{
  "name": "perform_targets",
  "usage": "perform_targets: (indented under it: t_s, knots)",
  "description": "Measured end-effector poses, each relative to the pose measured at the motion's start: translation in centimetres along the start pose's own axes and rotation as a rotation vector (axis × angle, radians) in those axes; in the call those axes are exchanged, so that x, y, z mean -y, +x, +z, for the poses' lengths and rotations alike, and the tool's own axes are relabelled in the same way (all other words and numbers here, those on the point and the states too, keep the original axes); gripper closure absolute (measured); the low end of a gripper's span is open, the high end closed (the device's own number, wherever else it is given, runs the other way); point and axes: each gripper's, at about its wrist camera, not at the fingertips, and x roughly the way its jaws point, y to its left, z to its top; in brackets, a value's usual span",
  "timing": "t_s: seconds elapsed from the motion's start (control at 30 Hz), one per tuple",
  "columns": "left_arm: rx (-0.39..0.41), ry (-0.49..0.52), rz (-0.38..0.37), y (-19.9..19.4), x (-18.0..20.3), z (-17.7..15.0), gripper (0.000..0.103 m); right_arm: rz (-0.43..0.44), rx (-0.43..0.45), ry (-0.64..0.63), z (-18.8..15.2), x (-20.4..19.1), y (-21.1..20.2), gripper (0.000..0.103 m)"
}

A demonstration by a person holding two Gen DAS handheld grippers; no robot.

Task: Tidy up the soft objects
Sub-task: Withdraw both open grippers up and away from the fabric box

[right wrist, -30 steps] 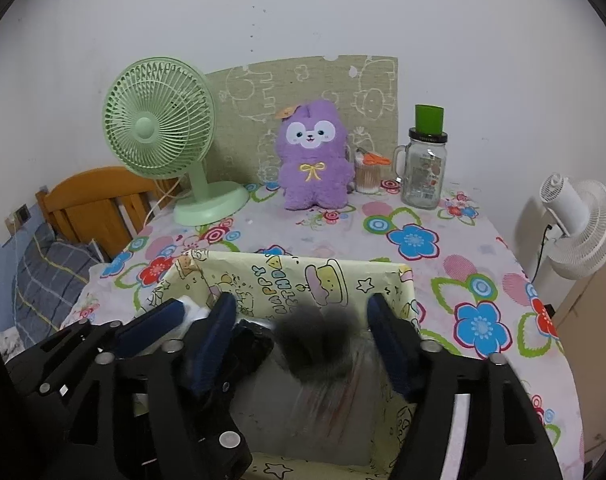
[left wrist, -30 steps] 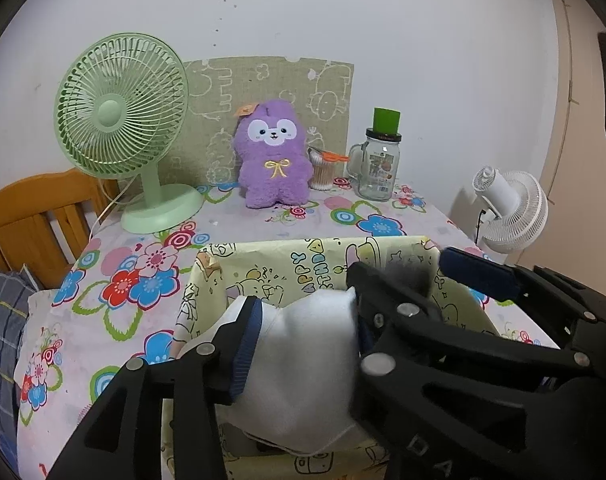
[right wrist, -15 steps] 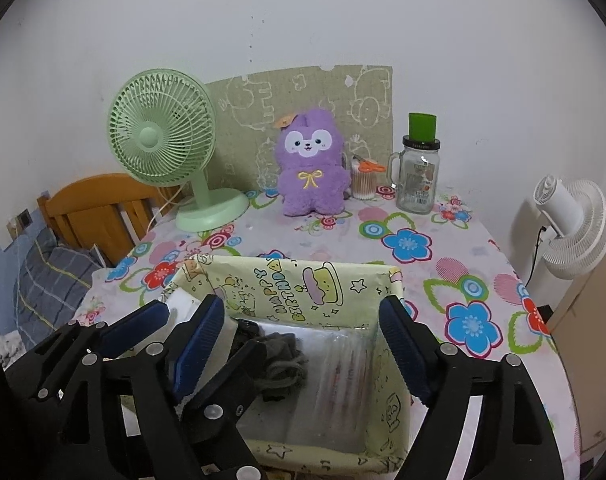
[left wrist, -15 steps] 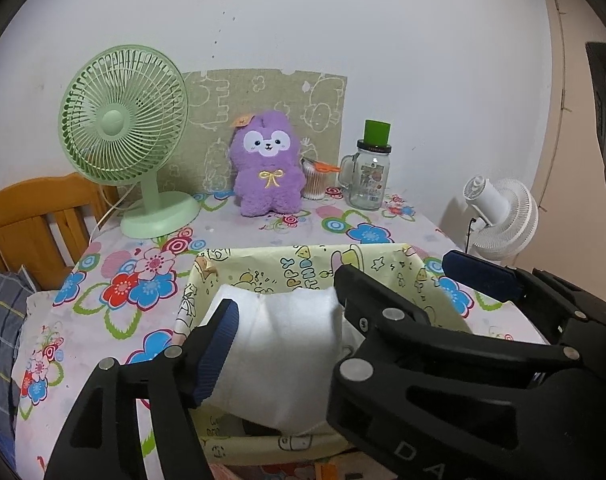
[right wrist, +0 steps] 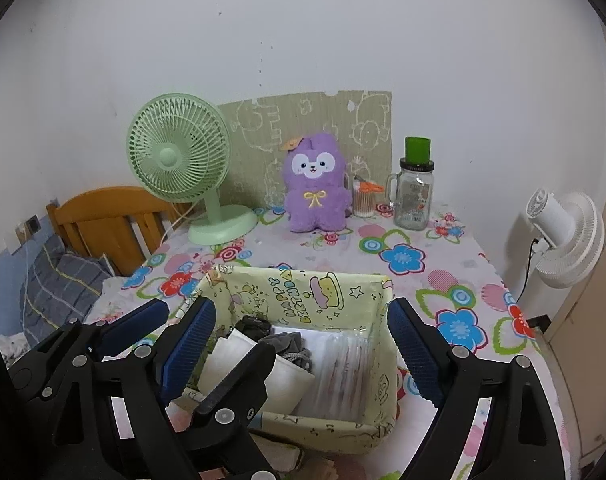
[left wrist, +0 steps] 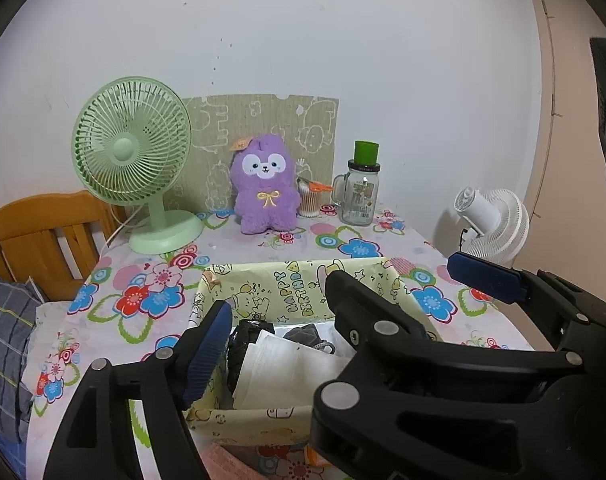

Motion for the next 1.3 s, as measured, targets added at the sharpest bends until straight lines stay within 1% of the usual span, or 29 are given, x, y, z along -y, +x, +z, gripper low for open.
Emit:
perform_targets:
  t_s: [0.13,0.27,0.83,1.3]
  knots:
    - [0.011,0.009,0.011,-1.0,0.3,0.0,0.018,-0.003,0.012,0.005,-0.1,0.0,-1.1,0.009]
    - [0.022,0.018,0.015,-1.9,0.7,0.0,0.017,-0.004,0.025,0.006,-0.2,0.0,-2.1,0.009]
    - [0.059,0.036,0.022,-5.4,1.5,-0.3,0.015,-0.011,0.066,0.004,-0.7,-0.5,-6.0,0.007]
    - [0.087,0.036,0.022,-7.8,1.9,-0.9,0.012,-0.034,0.092,0.009,-1.3,-1.2,-8.8,0.005]
